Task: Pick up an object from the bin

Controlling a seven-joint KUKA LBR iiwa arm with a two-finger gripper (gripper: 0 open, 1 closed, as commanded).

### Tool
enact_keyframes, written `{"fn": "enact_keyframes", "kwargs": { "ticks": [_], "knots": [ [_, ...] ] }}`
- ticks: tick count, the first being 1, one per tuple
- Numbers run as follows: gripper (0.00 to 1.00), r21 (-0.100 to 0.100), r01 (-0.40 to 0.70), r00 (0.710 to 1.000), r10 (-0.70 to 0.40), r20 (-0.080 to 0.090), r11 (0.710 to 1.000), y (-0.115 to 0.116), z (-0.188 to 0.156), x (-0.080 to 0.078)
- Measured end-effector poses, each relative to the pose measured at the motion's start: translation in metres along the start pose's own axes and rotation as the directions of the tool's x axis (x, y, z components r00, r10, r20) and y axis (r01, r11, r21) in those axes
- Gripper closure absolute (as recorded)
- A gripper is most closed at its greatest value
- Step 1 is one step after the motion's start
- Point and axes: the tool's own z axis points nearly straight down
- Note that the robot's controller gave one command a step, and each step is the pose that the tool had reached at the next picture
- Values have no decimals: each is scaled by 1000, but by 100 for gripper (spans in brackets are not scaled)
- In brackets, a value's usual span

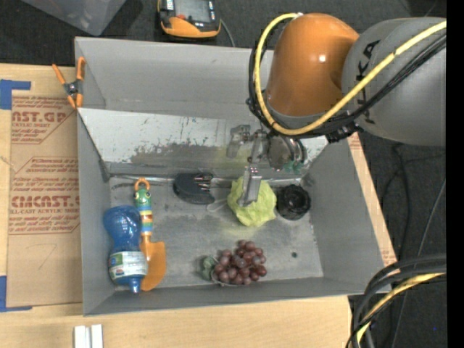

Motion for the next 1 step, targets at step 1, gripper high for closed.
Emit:
{"fn": "enact_keyframes", "kwargs": {
  "ticks": [1],
  "knots": [
    [0,-1,-1,1000,1,8,1000,0,-4,-2]
  ]
}}
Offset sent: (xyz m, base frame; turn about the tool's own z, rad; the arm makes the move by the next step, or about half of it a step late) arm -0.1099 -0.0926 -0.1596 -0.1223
